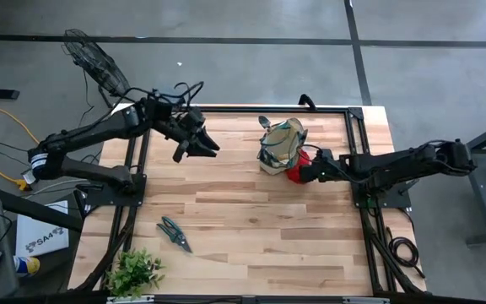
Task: Pick & Place Garden tools in Gardening bag
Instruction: Put the red gloves into the gardening bag
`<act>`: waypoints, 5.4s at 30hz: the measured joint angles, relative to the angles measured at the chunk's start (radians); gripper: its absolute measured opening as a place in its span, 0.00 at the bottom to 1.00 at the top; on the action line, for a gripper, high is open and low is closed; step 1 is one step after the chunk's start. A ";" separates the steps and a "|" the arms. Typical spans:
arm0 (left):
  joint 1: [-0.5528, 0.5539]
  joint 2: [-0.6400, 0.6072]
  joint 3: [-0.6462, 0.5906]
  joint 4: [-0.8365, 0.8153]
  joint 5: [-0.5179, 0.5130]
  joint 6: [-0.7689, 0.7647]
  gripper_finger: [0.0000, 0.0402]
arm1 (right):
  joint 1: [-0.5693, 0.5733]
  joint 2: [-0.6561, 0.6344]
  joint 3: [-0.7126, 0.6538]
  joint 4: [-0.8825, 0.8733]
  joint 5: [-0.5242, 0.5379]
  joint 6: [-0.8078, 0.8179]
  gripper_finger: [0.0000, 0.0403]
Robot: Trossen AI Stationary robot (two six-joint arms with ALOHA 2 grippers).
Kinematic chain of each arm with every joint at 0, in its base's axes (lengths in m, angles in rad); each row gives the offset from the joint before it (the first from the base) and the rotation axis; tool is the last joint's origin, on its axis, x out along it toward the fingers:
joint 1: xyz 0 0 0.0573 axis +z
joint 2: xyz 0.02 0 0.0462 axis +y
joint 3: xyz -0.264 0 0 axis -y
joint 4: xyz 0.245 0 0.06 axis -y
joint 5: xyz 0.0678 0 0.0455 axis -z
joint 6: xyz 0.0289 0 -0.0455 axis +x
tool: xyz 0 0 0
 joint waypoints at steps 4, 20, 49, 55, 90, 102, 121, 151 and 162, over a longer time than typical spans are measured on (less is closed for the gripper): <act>-0.039 -0.025 0.000 -0.002 -0.086 -0.028 0.38 | -0.003 0.000 -0.035 0.046 -0.024 0.000 0.33; -0.213 -0.128 0.000 -0.010 -0.355 -0.109 0.38 | 0.029 -0.007 -0.065 0.096 -0.055 -0.043 0.02; -0.247 -0.155 0.000 -0.054 -0.471 -0.115 0.38 | 0.341 -0.211 0.247 -0.182 0.093 -0.167 0.01; -0.247 -0.154 0.000 -0.053 -0.486 -0.115 0.38 | 0.273 -0.210 0.359 -0.220 0.147 -0.393 0.01; -0.247 -0.154 0.000 -0.053 -0.511 -0.116 0.38 | -0.152 0.100 0.609 -0.087 0.318 -2.254 0.02; -0.247 -0.154 0.002 -0.058 -0.512 -0.116 0.38 | -0.161 0.186 0.609 -0.058 0.325 -2.562 0.01; -0.247 -0.154 0.002 -0.061 -0.511 -0.102 0.38 | -0.156 0.186 0.609 -0.060 0.354 -2.919 0.01; -0.247 -0.154 0.001 -0.060 -0.514 -0.101 0.38 | -0.125 0.249 0.610 -0.139 0.262 -2.891 0.07; -0.247 -0.154 0.001 -0.061 -0.514 -0.101 0.38 | -0.125 0.243 0.610 -0.139 0.231 -2.720 0.18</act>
